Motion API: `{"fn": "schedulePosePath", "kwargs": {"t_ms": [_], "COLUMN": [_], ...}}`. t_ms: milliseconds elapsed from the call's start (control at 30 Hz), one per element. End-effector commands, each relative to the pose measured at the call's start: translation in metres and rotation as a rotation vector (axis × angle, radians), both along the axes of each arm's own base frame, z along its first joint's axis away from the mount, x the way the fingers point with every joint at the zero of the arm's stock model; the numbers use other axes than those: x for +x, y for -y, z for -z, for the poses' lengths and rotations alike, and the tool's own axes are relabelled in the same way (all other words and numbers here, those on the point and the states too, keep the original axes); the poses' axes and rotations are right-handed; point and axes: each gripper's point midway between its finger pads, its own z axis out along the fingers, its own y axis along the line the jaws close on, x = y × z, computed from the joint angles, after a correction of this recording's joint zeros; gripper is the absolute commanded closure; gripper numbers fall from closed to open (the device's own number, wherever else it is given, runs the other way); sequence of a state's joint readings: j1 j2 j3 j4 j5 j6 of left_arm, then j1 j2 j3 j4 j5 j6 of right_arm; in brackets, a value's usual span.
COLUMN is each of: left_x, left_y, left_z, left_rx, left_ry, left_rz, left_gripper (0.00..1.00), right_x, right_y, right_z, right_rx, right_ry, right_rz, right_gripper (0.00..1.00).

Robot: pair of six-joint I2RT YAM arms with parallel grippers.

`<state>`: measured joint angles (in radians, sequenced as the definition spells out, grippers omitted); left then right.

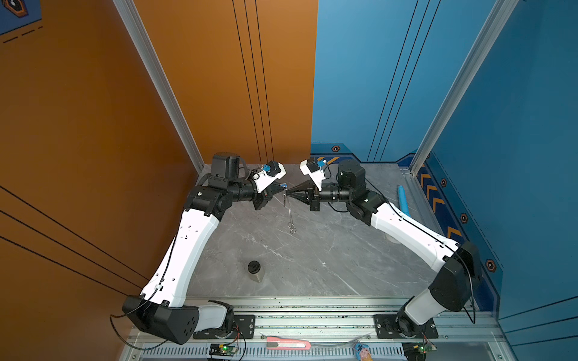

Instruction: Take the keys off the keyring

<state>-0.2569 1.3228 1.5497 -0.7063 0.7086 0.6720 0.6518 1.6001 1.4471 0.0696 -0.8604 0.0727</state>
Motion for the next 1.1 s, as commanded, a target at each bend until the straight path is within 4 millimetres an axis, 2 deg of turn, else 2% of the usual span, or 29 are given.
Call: {"fn": "schedulePosePath", "kwargs": {"t_ms": [0,367,533,700,1067], "left_x": [-0.006,-0.024,-0.029,-0.035,-0.042], "left_y": [0.002,0.021,0.028,0.038,0.040], "left_z": [-0.010,-0.005,0.005,0.004,0.023], "left_rx": [0.028,0.120,0.183,0.194,0.307], "left_ry": [0.066,0.093,0.105,0.106,0.083], "left_rz": [0.015,0.078,0.090,0.122,0.167], "left_gripper": [1.00,1.00,1.00,1.00,1.00], "right_x": [-0.009,-0.002,-0.004,0.000,-0.005], "right_y": [-0.006,-0.007,-0.009,-0.007,-0.006], "right_z": [0.012,0.029,0.031,0.035,0.021], "right_rx": [-0.059,-0.126,-0.123,-0.122,-0.043], "right_ry": [-0.043,-0.128,-0.165,-0.206,-0.255], "right_rz": [-0.037,0.011,0.008,0.032,-0.012], "right_gripper": [1.00,1.00,1.00,1.00,1.00]}}
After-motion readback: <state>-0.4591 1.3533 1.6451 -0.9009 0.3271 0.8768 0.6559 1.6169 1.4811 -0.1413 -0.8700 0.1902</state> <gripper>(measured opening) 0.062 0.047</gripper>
